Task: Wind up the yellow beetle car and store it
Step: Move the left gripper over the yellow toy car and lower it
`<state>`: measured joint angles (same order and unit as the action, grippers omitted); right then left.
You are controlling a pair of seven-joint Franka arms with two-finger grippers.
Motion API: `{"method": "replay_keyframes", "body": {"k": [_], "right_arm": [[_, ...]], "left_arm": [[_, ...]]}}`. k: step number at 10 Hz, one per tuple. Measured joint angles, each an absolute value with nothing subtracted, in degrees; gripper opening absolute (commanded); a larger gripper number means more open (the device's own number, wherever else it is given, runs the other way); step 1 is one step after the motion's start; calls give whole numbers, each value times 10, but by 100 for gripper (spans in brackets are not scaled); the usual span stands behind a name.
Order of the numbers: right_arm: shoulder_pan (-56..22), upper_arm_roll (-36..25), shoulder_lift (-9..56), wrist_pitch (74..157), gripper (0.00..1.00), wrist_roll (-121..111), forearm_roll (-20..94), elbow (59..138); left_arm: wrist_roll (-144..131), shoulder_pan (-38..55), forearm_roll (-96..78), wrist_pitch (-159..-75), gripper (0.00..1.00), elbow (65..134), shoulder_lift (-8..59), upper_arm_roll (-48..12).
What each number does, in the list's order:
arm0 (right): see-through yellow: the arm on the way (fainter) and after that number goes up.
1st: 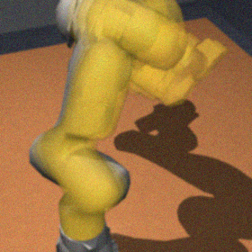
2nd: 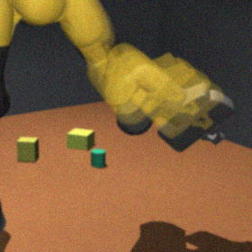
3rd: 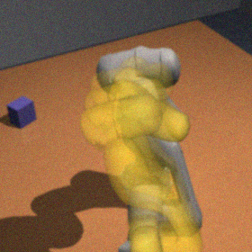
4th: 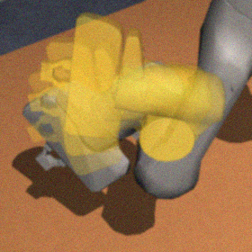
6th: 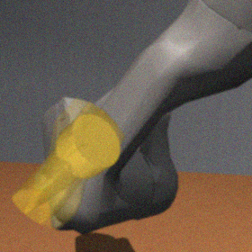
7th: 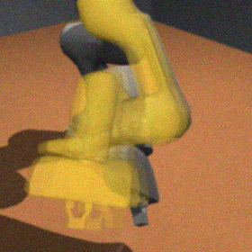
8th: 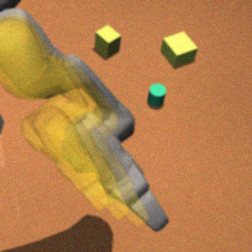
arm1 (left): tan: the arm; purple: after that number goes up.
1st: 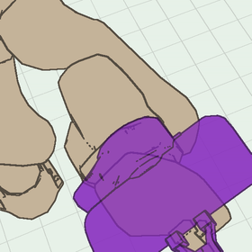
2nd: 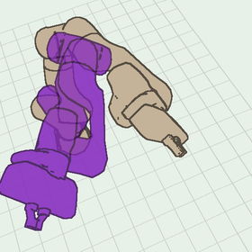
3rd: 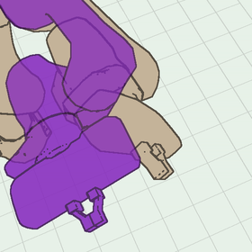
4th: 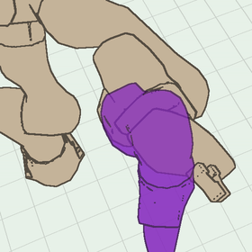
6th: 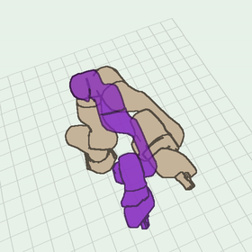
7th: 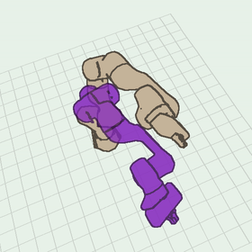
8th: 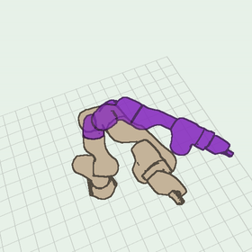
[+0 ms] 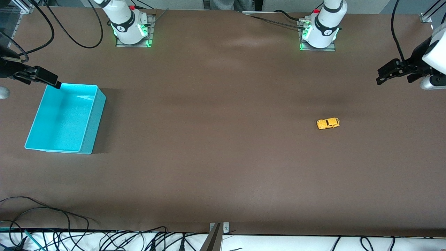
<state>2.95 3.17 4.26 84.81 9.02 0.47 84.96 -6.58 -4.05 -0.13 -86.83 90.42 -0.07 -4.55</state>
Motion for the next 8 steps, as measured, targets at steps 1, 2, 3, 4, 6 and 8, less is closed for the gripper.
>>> {"method": "replay_keyframes", "body": {"k": [1,2,3,4,6,8], "right_arm": [[30,31,43,848,100,90,5,850],[30,31,43,848,100,90,5,850],[30,31,43,847,100,90,5,850],[30,31,43,846,100,90,5,850],[30,30,43,844,100,90,5,850],[30,30,43,844,100,90,5,850]], "left_arm": [[-66,-48,-1,-868,100,896,11,-45],[-66,-53,-1,-868,100,892,20,-45],[-66,-58,-1,-868,100,888,27,-45],[-66,-59,-2,-868,100,885,29,-45],[-67,-58,-3,-862,100,875,28,-53],[-76,-55,-3,-850,100,863,28,-62]]}}
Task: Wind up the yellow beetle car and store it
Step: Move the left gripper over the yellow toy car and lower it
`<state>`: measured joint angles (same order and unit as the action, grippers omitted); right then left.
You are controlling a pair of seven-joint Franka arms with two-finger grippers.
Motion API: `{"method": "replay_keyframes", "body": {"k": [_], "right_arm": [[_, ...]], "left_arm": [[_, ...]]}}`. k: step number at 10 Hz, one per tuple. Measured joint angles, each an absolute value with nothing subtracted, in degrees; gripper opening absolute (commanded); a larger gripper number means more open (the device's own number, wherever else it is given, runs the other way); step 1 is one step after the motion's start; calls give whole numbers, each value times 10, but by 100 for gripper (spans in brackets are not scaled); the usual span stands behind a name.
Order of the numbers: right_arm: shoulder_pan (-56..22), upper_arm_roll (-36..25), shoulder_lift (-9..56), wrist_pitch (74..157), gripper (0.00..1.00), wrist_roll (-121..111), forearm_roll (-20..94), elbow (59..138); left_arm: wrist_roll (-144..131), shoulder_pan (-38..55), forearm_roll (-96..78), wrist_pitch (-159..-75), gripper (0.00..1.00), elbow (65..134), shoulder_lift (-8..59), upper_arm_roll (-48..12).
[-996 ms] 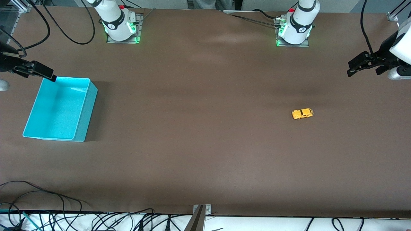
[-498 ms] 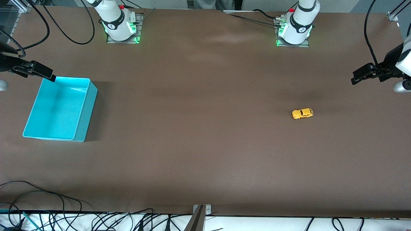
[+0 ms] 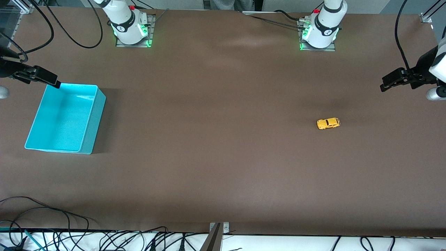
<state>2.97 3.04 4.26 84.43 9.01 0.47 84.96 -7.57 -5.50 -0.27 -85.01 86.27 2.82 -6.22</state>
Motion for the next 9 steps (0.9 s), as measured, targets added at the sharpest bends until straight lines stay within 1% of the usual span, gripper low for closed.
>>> {"method": "replay_keyframes", "body": {"k": [9], "right_arm": [[30,30,40,839,100,88,5,850]], "left_arm": [[-86,-61,-3,-838,100,858,28,-58]]}}
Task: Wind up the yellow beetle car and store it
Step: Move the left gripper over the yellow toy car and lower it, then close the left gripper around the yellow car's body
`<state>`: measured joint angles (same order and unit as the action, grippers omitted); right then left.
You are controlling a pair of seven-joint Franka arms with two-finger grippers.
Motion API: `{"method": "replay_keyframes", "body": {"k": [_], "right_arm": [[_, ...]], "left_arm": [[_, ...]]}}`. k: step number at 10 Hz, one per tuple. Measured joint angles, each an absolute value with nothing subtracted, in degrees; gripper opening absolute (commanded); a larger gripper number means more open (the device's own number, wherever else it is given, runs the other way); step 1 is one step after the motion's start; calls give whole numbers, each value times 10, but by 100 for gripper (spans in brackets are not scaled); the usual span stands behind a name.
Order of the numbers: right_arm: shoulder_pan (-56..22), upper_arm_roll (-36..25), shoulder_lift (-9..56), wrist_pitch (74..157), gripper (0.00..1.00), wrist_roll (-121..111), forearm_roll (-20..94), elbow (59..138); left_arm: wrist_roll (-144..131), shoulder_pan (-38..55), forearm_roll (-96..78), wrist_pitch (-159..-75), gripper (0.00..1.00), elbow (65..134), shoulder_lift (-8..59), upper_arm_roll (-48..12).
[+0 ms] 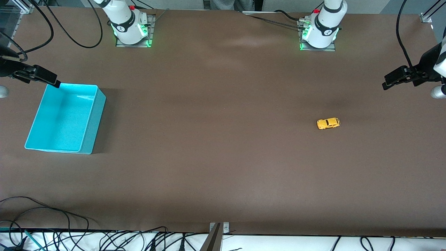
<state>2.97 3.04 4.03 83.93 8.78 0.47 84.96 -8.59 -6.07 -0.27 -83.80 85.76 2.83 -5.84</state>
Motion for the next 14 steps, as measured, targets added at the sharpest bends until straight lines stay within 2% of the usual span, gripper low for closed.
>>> {"method": "replay_keyframes", "body": {"k": [3,12,14], "right_arm": [[30,30,40,837,100,85,5,850],[30,24,33,833,100,62,5,850],[31,22,32,834,100,61,5,850]], "left_arm": [[-154,-64,-3,-861,100,890,29,-58],[-629,-63,-3,-1126,100,1161,37,-52],[-692,-54,-3,-1211,100,1227,38,-45]]}}
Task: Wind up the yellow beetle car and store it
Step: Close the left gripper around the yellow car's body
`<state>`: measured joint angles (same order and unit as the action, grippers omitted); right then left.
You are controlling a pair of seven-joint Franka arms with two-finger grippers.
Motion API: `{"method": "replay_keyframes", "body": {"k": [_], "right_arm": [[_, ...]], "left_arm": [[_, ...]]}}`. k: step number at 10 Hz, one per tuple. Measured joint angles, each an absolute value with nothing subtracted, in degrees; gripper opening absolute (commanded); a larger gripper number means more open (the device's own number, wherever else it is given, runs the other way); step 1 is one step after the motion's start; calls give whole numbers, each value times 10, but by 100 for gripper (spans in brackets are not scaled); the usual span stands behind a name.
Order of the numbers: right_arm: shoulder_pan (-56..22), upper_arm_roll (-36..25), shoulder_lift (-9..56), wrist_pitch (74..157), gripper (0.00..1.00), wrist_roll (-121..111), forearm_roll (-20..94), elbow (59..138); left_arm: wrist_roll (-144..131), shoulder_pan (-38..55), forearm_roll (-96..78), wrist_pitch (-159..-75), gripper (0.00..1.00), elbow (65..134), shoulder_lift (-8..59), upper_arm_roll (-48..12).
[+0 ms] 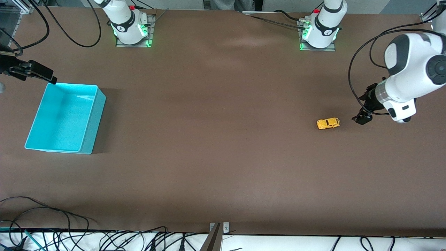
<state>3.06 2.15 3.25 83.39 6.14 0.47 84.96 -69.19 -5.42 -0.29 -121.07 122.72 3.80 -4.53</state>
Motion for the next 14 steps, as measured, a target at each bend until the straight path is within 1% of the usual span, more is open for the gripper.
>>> {"method": "replay_keyframes", "body": {"k": [1,3,6,8,11,14], "right_arm": [[31,21,33,834,100,61,5,850],[31,20,33,834,100,61,5,850],[30,20,32,834,100,61,5,850],[30,20,33,837,100,61,5,850],[30,20,33,837,100,61,5,850],[30,20,33,847,100,61,5,850]], "left_arm": [[-736,-49,-3,-1248,100,1258,40,-44],[-815,-31,-3,-1287,100,1285,69,-34],[-844,-16,-3,-1342,100,1281,153,-17],[-862,-16,-3,-1378,100,1269,196,-8],[-878,-16,-3,-1387,100,1262,215,0],[-928,-8,-3,-1418,100,1262,228,0]]}}
